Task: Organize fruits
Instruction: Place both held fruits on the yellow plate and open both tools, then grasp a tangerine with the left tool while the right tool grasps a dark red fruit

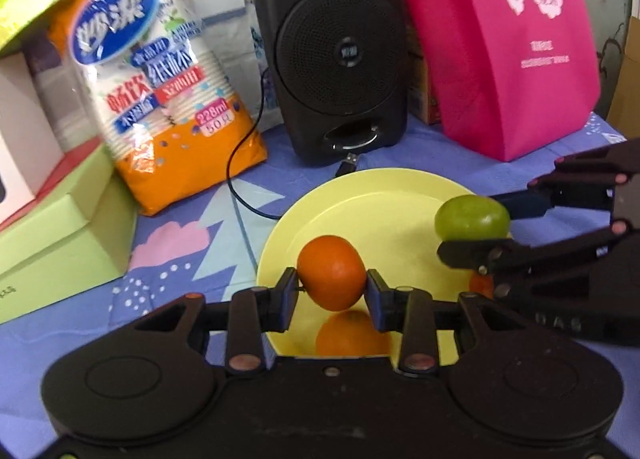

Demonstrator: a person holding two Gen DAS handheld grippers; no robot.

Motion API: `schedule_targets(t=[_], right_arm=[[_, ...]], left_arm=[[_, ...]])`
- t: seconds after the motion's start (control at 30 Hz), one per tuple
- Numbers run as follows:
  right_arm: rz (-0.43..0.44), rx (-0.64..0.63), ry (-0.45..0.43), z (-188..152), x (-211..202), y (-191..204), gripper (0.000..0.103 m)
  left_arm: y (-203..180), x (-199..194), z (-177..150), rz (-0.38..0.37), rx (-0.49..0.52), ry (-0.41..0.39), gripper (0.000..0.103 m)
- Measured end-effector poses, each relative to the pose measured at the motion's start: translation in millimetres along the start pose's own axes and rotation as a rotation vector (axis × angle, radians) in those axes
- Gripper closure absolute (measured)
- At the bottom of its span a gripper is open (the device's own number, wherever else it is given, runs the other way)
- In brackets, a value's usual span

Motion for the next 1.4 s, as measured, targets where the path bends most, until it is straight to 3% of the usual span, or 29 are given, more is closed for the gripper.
schedule_targets(t=[0.2, 0.27, 0.33, 0.4, 0.6, 0.67, 0.73, 0.77, 0.83, 0.97, 1.1, 1.17, 1.3, 1.4], right_arm=[[0.009, 0.008, 0.022, -5.3, 15.7, 3.1, 0.064], [0.0, 0.002, 0.009, -5.1, 13.9, 3.5, 0.058], [-0.006, 0.004, -0.004, -2.9, 10.0, 2.9, 0.055], [-0.007, 0.007, -0.014, -0.6, 3.9, 2.0, 0.055], [-0.034, 0.006, -0.092, 3.9, -43.1, -1.5, 0.05], [-0.037, 0.021, -0.129, 0.6, -67.2, -2.9, 0.044], [-0.043, 0.039, -0.162, -8.6, -93.4, -4.6, 0.033], [-0.045, 0.054, -0.17, -15.6, -105.5, -5.1, 0.026], [-0.039, 0.097, -0.175, -33.9, -127.7, -3.7, 0.021], [-0.053, 0.143, -0.115, -83.9, -149.1, 11.3, 0.016], [-0.024, 0.17, -0.037, -120.4, -155.1, 27.8, 0.016], [-0.014, 0.161, -0.027, -127.8, -158.6, 35.7, 0.014], [0.004, 0.147, -0.038, -127.7, -163.6, 45.6, 0.011], [0.012, 0.139, -0.039, -124.9, -164.0, 49.3, 0.011]], left_arm=[[6.8, 15.4, -8.6, -0.011, -0.042, 0.039, 0.065], [9.0, 14.3, -9.4, 0.001, -0.039, 0.034, 0.061], [12.0, 11.3, -8.2, 0.025, -0.037, 0.024, 0.045], [13.6, 1.7, -5.6, 0.045, -0.03, -0.002, 0.037], [15.6, -55.1, -2.9, 0.112, 0.013, -0.089, 0.034], [14.8, -83.1, -9.5, 0.124, 0.025, -0.124, 0.032], [15.6, -111.9, -24.5, 0.163, 0.033, -0.153, 0.017], [15.7, -124.3, -34.4, 0.181, 0.03, -0.161, 0.015], [12.6, -142.0, -58.6, 0.222, 0.015, -0.157, 0.014], [-9.4, -157.5, -103.1, 0.312, 0.089, -0.129, 0.014], [-30.5, -159.6, -134.1, 0.297, 0.142, -0.096, 0.014], [-36.5, -154.6, -143.7, 0.313, 0.175, -0.068, 0.014], [-46.0, -152.8, -146.0, 0.302, 0.19, -0.094, 0.016], [-49.2, -143.0, -142.4, 0.306, 0.272, -0.103, 0.016]])
Point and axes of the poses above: each gripper's, at about its wrist camera, not at the fingertips, and x roughly the way its jaws point, y to its left, z to its top, the point moved 5 cm from there along x, roughly the way its jaws point, and after that the axes turned 10 degrees about -y, right-handed, at the moved point
